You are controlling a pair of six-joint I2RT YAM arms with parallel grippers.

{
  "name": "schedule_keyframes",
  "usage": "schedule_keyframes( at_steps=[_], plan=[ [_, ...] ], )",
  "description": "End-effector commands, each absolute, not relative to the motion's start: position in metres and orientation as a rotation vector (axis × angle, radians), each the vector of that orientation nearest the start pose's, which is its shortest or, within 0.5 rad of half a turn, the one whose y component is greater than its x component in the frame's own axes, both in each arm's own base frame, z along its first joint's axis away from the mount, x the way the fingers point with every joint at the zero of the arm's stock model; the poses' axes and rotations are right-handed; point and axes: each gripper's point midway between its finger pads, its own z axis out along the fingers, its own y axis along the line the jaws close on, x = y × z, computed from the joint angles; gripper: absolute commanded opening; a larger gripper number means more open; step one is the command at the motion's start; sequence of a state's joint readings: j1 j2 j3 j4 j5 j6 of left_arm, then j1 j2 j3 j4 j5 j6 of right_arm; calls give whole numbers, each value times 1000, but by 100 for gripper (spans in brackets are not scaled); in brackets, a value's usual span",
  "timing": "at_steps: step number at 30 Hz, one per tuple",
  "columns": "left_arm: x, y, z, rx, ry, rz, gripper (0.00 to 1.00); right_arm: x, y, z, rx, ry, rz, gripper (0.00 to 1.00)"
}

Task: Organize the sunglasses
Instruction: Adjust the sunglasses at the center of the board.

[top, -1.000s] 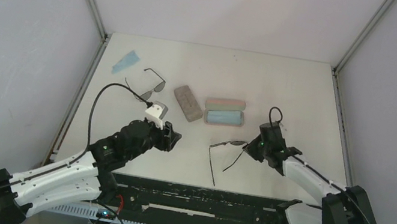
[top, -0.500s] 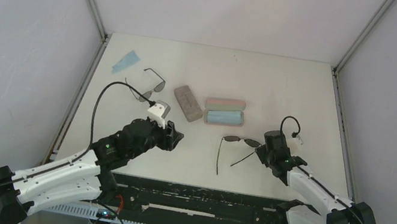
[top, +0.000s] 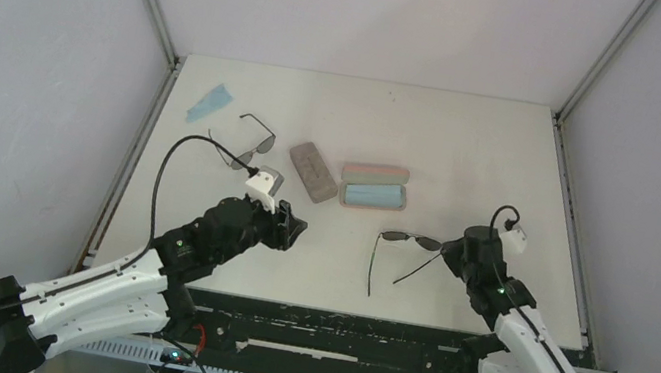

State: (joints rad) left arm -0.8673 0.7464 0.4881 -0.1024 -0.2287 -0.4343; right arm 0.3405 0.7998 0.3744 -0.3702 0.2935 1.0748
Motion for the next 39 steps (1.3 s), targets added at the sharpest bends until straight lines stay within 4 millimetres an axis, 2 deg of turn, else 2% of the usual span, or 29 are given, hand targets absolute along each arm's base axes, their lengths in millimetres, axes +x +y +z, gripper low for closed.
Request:
schedule_keyframes(
  at_steps=[1,6,8,14,17,23,26,30,32,35,39],
  plan=[
    [218,-220,208,249,1854,-705,56,242,64,111,697,2112,330,22],
    [218,-219,201,244,1865,-696,57,254,80,146,375,2088,366,25],
    [218,-218,197,242,1870,-690,57,261,92,159,234,2081,404,26],
    [223,-207,183,207,1888,-615,57,288,124,180,-139,2080,450,29],
    [229,-195,174,162,1895,-541,58,292,139,177,-377,2104,459,28],
    [235,-183,169,117,1867,-482,58,298,148,162,-611,2135,444,32],
    [238,-180,171,110,1829,-472,58,287,156,156,-896,2062,425,32],
    [245,-172,171,117,1785,-406,58,272,158,150,-1173,2015,412,32],
    [247,-170,170,129,1767,-377,59,263,158,144,-1284,2016,432,32],
    [248,-168,166,149,1757,-356,59,248,153,125,-1490,2044,415,32],
    [247,-167,159,156,1760,-346,59,243,147,107,-1628,2073,366,30]
  ],
)
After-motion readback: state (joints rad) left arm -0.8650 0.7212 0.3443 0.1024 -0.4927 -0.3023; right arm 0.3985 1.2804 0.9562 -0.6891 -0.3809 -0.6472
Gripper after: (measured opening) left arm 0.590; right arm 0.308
